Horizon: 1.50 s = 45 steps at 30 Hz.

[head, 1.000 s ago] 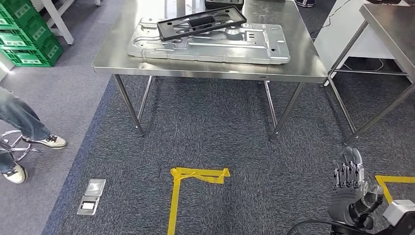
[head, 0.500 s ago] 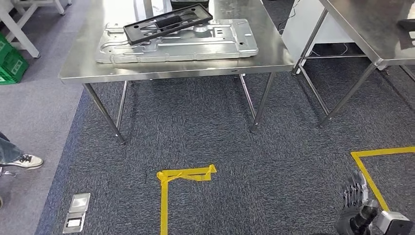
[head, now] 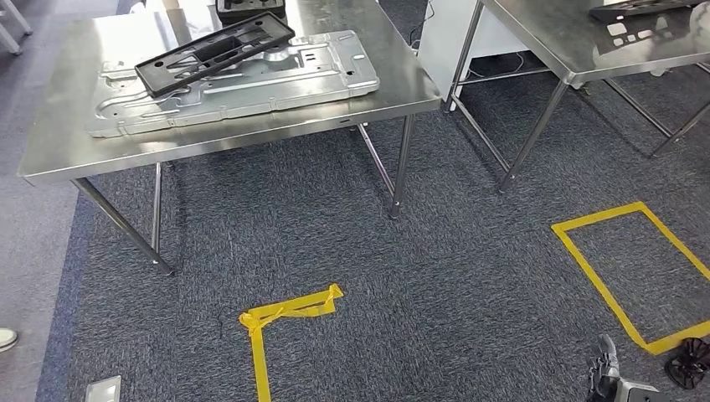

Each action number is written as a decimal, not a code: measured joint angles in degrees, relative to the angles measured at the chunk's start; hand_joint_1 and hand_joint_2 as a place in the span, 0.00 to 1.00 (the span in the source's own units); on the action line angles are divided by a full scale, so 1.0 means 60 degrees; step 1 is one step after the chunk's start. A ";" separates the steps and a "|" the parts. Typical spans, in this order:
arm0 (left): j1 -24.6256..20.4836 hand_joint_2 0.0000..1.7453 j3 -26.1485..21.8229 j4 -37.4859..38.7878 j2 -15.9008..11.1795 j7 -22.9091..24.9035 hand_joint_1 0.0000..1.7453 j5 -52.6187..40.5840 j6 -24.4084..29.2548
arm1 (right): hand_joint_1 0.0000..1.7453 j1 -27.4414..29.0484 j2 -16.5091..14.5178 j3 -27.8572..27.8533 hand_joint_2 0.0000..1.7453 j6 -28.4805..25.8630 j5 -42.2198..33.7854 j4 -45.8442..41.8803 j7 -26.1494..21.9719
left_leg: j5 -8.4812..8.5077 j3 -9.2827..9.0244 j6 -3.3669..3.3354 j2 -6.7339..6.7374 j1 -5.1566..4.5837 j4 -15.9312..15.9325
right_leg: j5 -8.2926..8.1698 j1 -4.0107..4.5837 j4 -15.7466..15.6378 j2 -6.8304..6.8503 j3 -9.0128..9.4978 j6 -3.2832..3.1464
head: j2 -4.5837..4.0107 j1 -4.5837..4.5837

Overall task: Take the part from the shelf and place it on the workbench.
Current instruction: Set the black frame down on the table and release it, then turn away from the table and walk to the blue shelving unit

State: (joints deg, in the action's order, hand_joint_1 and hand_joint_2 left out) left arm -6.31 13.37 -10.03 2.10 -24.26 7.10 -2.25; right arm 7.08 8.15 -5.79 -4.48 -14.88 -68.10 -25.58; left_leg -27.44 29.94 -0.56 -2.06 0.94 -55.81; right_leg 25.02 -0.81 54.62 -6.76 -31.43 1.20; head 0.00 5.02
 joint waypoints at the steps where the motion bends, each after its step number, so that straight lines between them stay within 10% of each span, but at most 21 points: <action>1: -0.0003 0.00 -0.0009 0.0000 0.0004 0.0002 0.00 0.0000 0.0001 | 0.00 -0.0032 -0.0002 -0.0135 0.00 0.0104 0.0068 0.0326 -0.0201 | 0.0020 -0.0008 -0.0061 0.0100 0.0015 0.0023 | 0.0084 0.0008 0.0135 0.0161 -0.0071 0.0047 | 0.0000 -0.0021; 4: 0.0018 0.00 -0.0030 0.0000 0.0070 0.0017 0.00 0.0001 0.0016 | 0.00 -0.0181 -0.0016 -0.0454 0.00 0.0310 0.0165 0.1114 -0.0598 | 0.0036 -0.0002 -0.0178 0.0396 0.0021 0.0061 | 0.0810 0.0004 0.1611 0.0900 -0.0830 0.0162 | 0.0000 -0.0103; 7: 0.0059 0.00 -0.0080 0.0000 0.0158 0.0028 0.00 0.0008 0.0056 | 0.00 -0.0282 -0.0066 -0.0583 0.00 0.0324 0.0288 0.1711 -0.0691 | 0.0000 0.0001 -0.0208 0.0744 -0.0004 0.0060 | 0.1408 -0.0049 0.3424 0.1114 -0.1834 0.0236 | 0.0000 -0.0110; 9: 0.0066 0.00 -0.0113 0.0000 0.0172 0.0028 0.00 0.0015 0.0064 | 0.00 -0.0322 -0.0088 -0.0692 0.00 0.0303 0.0423 0.2037 -0.0803 | -0.0032 -0.0024 -0.0189 0.0945 -0.0011 0.0060 | 0.0989 -0.0057 0.2949 0.1166 -0.1655 0.0203 | 0.0000 -0.0107; 12: 0.0063 0.00 -0.0154 0.0000 0.0175 0.0028 0.00 0.0023 0.0071 | 0.00 -0.0786 -0.0082 -0.1054 0.00 0.0289 0.0690 0.3245 -0.1245 | -0.0138 -0.0143 -0.0068 0.1241 -0.0061 0.0056 | 0.0095 0.0034 0.0703 0.1886 -0.0516 0.0018 | 0.0000 -0.0109; 14: 0.0057 0.00 -0.0168 0.0000 0.0177 0.0028 0.00 0.0029 0.0080 | 0.00 -0.1086 -0.0079 -0.1323 0.00 0.0277 0.0811 0.4158 -0.1516 | -0.0230 -0.0255 0.0063 0.1436 -0.0099 0.0086 | 0.0001 0.0096 0.0104 0.2125 -0.0251 -0.0078 | 0.0000 -0.0111; 16: 0.0043 0.00 -0.0175 -0.0004 0.0178 0.0022 0.00 0.0031 0.0087 | 0.00 -0.1171 -0.0068 -0.1506 0.00 0.0187 0.0903 0.4812 -0.1611 | -0.0316 -0.0399 0.0192 0.1541 -0.0079 0.0127 | -0.0035 0.0084 0.0007 0.1864 -0.0173 -0.0157 | 0.0000 -0.0105; 18: 0.0044 0.00 -0.0182 -0.0007 0.0177 0.0021 0.00 0.0033 0.0097 | 0.00 -0.1327 -0.0061 -0.1649 0.00 -0.0068 0.1052 0.5495 -0.1519 | -0.0656 -0.0311 0.0277 0.1089 -0.0053 -0.0299 | -0.0118 0.0048 -0.0113 0.1602 -0.0030 -0.0252 | 0.0000 -0.0084; 22: 0.0089 0.00 -0.0188 -0.0007 0.0056 0.0051 0.00 0.0053 0.0086 | 0.00 -0.1681 -0.0138 -0.1786 0.00 -0.0611 0.1360 0.6636 -0.0915 | -0.1551 0.0842 0.0236 0.0373 -0.0079 -0.2512 | -0.0147 0.0085 -0.0147 0.0998 0.0028 -0.0372 | 0.0000 -0.0036; 24: 0.0115 0.00 -0.0188 -0.0007 -0.0021 0.0056 0.00 0.0063 0.0084 | 0.00 -0.1722 -0.0194 -0.1852 0.00 -0.0762 0.1423 0.7100 -0.0485 | -0.1092 0.0899 0.0172 0.0309 -0.0109 -0.2272 | -0.0120 0.0115 -0.0131 0.0690 0.0075 -0.0387 | 0.0000 -0.0034; 27: 0.0109 0.00 -0.0196 -0.0005 -0.0075 0.0057 0.00 0.0073 0.0086 | 0.00 -0.1808 -0.0307 -0.1952 0.00 -0.0993 0.1504 0.7698 0.0279 | -0.0023 0.0232 0.0008 -0.0117 -0.0142 -0.0433 | -0.0056 0.0147 -0.0083 0.0284 0.0140 -0.0342 | 0.0000 -0.0042; 30: 0.0067 0.00 -0.0212 -0.0004 -0.0084 0.0058 0.00 0.0097 0.0090 | 0.00 -0.1855 -0.0425 -0.1983 0.00 -0.1153 0.1582 0.8100 0.0949 | 0.0097 -0.0005 -0.0112 -0.0209 -0.0172 0.0098 | -0.0005 0.0139 -0.0057 -0.0019 0.0126 -0.0208 | 0.0000 -0.0044; 33: 0.0031 0.00 -0.0236 -0.0004 -0.0082 0.0037 0.00 0.0138 0.0107 | 0.00 -0.1845 -0.0517 -0.1992 0.00 -0.1222 0.1649 0.8421 0.1491 | 0.0175 -0.0125 -0.0267 0.0106 -0.0137 0.0271 | 0.0261 0.0126 0.0296 0.0370 -0.0027 -0.0065 | 0.0000 -0.0068; 35: 0.0045 0.00 -0.0262 -0.0004 -0.0042 0.0032 0.00 0.0146 0.0132 | 0.00 -0.1899 -0.0561 -0.1995 0.00 -0.1241 0.1669 0.8581 0.1800 | 0.0195 -0.0138 -0.0319 0.0303 -0.0127 0.0317 | 0.0870 0.0073 0.1425 0.0889 -0.0586 0.0047 | 0.0000 -0.0093; 38: 0.0072 0.00 -0.0334 -0.0004 0.0067 0.0040 0.00 0.0161 0.0148 | 0.00 -0.1932 -0.0669 -0.1996 0.00 -0.1212 0.1677 0.8801 0.2213 | 0.0159 -0.0132 -0.0297 0.0603 -0.0125 0.0314 | 0.1322 -0.0085 0.2835 0.1084 -0.1314 0.0210 | 0.0000 -0.0092; 42: 0.0069 0.00 -0.0403 -0.0004 0.0102 0.0036 0.00 0.0171 0.0138 | 0.00 -0.1951 -0.0757 -0.1983 0.00 -0.0999 0.1957 0.8947 0.2674 | 0.0034 -0.0239 -0.0110 0.0971 -0.0119 0.0273 | 0.0291 -0.0221 0.0724 0.1719 -0.0199 0.0302 | 0.0000 -0.0093; 45: 0.0056 0.00 -0.0426 -0.0004 0.0102 0.0024 0.00 0.0171 0.0135 | 0.00 -0.2016 -0.0885 -0.1896 0.00 -0.0754 0.2389 0.9036 0.2897 | -0.0111 -0.0378 0.0141 0.1266 -0.0112 0.0269 | 0.0089 -0.0156 0.0016 0.1903 0.0149 0.0089 | 0.0000 -0.0081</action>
State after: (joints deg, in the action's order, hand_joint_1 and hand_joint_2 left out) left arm -5.97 10.81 -10.05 2.71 -24.11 8.13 -1.44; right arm -5.02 2.84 -17.17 -9.00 -0.55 -13.89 -8.19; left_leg -28.11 27.67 0.28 5.54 0.27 -54.20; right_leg 25.56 -1.75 54.72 4.66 -30.54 1.74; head 0.00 4.53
